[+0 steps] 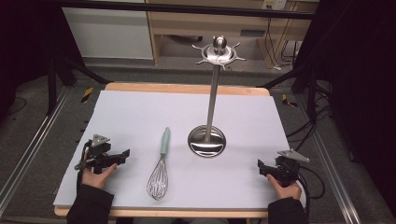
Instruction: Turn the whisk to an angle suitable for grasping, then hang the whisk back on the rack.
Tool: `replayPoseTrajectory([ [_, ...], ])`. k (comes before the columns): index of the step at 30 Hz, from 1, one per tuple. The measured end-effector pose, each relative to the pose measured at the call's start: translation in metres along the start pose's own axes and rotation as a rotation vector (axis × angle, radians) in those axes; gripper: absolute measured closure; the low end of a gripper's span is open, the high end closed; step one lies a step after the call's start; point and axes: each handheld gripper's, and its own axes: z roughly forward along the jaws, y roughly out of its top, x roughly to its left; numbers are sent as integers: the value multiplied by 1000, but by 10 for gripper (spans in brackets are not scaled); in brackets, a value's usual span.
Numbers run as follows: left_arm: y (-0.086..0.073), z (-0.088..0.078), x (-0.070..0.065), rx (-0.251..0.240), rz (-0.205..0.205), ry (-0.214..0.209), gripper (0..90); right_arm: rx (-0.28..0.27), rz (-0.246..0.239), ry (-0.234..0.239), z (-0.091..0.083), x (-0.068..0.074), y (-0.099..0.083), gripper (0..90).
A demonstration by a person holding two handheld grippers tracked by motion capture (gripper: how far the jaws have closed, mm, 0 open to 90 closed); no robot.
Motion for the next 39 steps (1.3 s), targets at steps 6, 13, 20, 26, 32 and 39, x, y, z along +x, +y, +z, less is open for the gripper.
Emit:
replayPoseTrajectory([
  [6,1,-4,-11,0,34,-15,182,-2,-24,16,-2,6,0,86],
  [13,7,-10,-21,-23,53,-35,204,-15,-43,-2,-3,8,0,86],
  [20,15,-15,-30,-22,39,-59,222,-21,-33,-17,-4,9,0,75],
  [26,19,-16,-39,-25,55,-72,233,-22,-26,-10,-6,10,0,68],
  [32,27,-19,-48,-38,70,-91,240,-40,-21,-17,-8,11,1,69],
  [39,32,-22,-56,-36,88,-105,271,-41,-32,-21,-8,11,1,72],
])
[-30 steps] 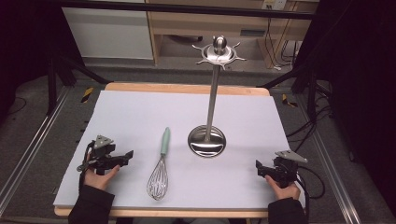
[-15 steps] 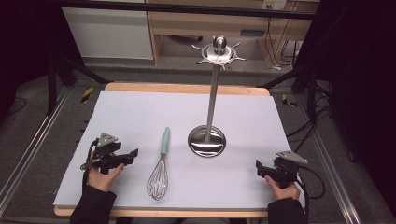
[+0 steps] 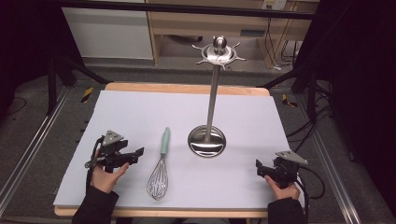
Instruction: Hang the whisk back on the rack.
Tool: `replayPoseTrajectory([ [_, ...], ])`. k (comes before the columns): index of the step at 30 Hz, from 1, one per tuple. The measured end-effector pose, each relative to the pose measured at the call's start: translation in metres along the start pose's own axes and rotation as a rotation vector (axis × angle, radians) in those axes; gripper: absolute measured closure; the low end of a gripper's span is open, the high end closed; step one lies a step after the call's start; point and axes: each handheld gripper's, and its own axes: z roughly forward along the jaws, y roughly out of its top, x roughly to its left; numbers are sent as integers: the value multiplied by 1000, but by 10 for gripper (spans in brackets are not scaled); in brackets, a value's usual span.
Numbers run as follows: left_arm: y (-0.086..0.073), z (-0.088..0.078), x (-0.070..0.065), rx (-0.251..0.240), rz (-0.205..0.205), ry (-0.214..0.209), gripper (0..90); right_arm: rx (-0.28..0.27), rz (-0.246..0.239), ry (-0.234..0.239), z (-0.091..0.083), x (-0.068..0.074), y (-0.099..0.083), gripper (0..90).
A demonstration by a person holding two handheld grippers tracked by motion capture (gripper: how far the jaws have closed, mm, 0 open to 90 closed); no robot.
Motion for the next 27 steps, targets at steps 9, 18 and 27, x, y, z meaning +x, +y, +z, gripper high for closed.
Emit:
replayPoseTrajectory([
  [9,7,4,-6,14,6,-29,303,0,-8,-7,-1,2,0,74],
  [18,20,14,-20,47,42,-41,318,-1,-16,-13,-3,2,0,76],
  [27,27,20,-24,65,55,-45,308,3,-17,-6,-2,4,0,75],
])
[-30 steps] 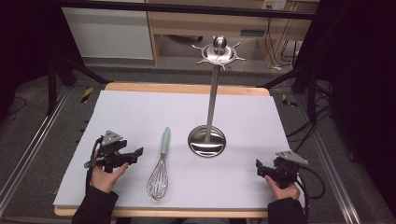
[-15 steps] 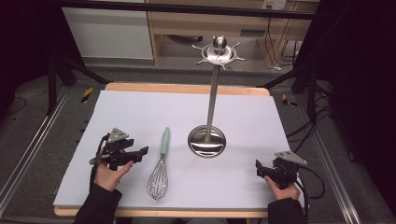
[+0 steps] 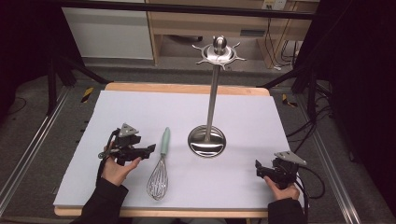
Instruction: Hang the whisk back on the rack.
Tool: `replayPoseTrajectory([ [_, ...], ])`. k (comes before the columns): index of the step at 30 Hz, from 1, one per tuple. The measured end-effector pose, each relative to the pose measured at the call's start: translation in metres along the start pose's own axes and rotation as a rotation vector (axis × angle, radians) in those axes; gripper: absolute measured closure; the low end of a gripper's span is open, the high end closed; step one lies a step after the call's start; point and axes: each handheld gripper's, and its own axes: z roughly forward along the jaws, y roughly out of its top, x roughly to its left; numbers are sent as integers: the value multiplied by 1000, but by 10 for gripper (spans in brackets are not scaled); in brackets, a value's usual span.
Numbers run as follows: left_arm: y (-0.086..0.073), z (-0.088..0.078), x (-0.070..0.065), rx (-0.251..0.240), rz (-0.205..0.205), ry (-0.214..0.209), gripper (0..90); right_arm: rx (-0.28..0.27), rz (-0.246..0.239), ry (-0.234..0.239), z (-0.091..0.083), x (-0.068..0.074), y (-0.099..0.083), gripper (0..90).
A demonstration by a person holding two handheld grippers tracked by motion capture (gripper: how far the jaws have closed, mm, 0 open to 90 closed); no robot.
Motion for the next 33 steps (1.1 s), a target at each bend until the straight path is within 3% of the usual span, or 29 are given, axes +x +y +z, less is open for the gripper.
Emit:
replayPoseTrajectory([
  [17,12,15,-11,64,5,5,340,6,-13,2,0,3,1,75],
  [33,17,33,-19,163,32,6,360,13,-17,8,1,3,1,75],
])
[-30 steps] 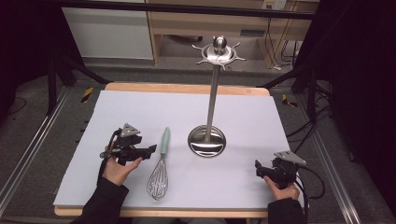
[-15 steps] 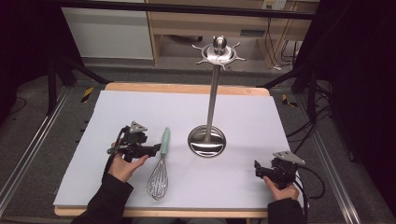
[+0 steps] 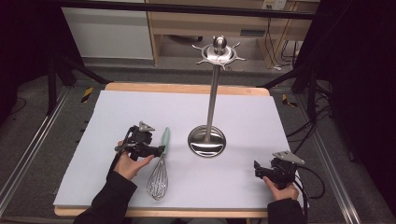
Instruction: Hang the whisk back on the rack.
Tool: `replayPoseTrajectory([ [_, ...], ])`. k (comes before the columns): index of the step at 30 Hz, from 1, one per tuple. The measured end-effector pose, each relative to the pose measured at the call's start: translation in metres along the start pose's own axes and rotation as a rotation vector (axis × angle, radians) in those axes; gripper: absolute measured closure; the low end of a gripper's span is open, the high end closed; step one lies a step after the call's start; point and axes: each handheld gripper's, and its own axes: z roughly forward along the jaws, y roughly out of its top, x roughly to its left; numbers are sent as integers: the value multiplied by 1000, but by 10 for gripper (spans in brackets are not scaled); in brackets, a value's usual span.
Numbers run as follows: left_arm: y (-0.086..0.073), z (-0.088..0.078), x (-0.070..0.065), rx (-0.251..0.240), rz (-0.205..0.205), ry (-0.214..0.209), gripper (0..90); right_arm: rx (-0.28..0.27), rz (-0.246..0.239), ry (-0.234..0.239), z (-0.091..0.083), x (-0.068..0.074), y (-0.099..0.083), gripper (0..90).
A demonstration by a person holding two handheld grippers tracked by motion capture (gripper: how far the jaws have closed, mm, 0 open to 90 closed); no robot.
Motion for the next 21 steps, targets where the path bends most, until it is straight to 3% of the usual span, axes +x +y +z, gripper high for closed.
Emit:
replayPoseTrajectory([
  [21,3,25,-7,100,-27,-1,446,8,5,7,1,1,0,75],
])
